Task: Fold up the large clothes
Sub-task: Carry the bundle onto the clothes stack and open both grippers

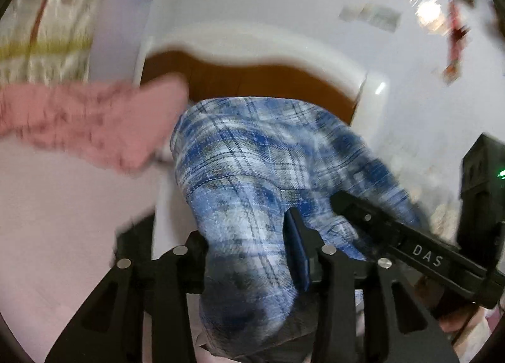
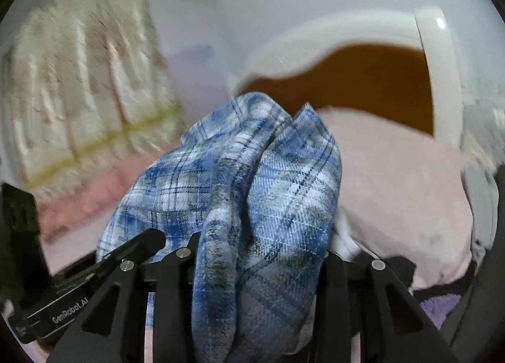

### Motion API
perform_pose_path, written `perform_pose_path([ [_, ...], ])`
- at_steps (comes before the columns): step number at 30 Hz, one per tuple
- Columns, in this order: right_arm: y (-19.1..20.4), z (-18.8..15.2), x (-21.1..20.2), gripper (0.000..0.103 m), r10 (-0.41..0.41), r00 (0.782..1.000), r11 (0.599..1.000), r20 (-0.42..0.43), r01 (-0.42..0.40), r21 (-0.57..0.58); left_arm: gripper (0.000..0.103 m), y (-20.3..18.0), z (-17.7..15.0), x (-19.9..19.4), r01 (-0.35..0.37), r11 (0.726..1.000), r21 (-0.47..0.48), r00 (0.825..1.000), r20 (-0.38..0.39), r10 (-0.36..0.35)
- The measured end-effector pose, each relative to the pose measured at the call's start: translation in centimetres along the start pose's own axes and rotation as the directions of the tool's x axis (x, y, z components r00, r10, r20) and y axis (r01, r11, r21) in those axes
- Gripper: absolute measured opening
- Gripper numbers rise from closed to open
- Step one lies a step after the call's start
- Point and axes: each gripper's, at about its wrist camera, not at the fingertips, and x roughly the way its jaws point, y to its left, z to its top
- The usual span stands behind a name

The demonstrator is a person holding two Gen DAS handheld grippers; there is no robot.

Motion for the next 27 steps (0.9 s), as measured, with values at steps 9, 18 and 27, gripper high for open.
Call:
perform_pose_path([
  [9, -3.5, -1.4, 2.4, 0.085, -0.093, 0.996, 0.993, 0.017, 0.091, 0.074, 0.094, 1.2, -1.2, -2.2, -0.092, 0.995, 0.046, 0.993, 0.083, 0.088],
  [18, 3.0, -2.8, -5.6, 0.103, -0.129, 0.972, 0.99, 0.197, 0.136, -0.021, 0.103, 3.8, -4.8, -11.7, -0.314, 0.943, 0.109, 0.923, 0.269, 0.276],
  [27, 13.2, -8.3, -8.9, 0.103, 0.03, 0.978, 0.985, 0.206, 0.007, -0.175, 0.103, 6.6, -10.1, -20.7, -0.491, 0.862, 0.122, 0.823, 0.39, 0.413],
])
